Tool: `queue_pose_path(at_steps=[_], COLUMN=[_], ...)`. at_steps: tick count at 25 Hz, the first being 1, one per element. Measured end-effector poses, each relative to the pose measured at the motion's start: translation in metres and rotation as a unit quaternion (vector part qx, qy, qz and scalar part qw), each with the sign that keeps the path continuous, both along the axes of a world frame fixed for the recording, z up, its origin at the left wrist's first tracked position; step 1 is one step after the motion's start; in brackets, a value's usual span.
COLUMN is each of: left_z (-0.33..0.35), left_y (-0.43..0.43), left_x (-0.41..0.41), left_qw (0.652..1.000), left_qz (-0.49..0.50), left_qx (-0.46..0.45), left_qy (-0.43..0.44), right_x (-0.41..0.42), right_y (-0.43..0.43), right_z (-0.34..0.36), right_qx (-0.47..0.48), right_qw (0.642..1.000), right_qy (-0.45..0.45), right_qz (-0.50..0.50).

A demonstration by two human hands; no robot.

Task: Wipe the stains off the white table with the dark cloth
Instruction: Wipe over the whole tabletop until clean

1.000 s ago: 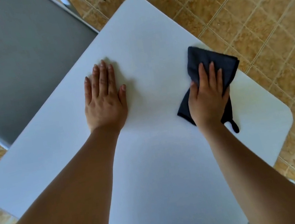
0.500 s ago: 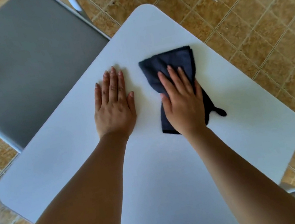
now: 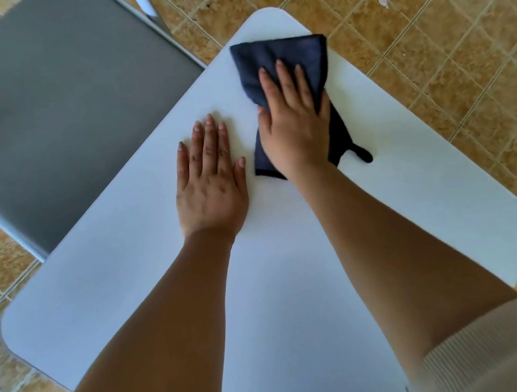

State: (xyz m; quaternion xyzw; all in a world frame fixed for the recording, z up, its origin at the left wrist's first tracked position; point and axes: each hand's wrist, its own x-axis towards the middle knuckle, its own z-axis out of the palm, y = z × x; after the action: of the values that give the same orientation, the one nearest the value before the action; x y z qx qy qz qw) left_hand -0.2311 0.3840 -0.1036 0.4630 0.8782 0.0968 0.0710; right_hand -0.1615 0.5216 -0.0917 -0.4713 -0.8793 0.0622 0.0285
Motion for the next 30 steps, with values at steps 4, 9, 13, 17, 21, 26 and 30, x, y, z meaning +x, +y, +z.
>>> queue_pose_path(at_steps=[4,9,13,17,21,26,30], left_z=[0.005,0.016,0.02,0.013,0.006,0.002,0.002], left_y=[-0.002,-0.048,-0.123,-0.152,-0.156,-0.156,-0.156], left_x=[-0.003,0.0,0.037,0.062,0.073,0.071,0.072], left_qw=[0.999,0.995,0.995,0.987,0.984,0.985,0.985], left_qz=[0.008,0.018,0.096,0.159,0.177,0.172,0.169], left_qx=[0.041,0.072,0.016,0.013,0.017,0.022,0.022], left_qy=[-0.032,-0.071,-0.024,-0.023,-0.031,-0.023,-0.026], right_x=[0.04,0.061,0.054,0.093,0.16,0.141,0.073], right_y=[-0.044,-0.088,-0.128,-0.183,-0.195,-0.137,-0.135], right_z=[-0.01,-0.009,-0.006,-0.006,-0.001,-0.003,-0.01], right_qx=[0.07,0.068,0.057,0.033,0.037,0.045,0.048], right_qw=[0.996,0.997,0.997,0.993,0.989,0.997,0.996], right_qy=[0.033,0.037,0.058,0.049,0.009,0.024,0.057], right_qz=[0.048,-0.02,-0.001,0.101,0.142,-0.057,-0.045])
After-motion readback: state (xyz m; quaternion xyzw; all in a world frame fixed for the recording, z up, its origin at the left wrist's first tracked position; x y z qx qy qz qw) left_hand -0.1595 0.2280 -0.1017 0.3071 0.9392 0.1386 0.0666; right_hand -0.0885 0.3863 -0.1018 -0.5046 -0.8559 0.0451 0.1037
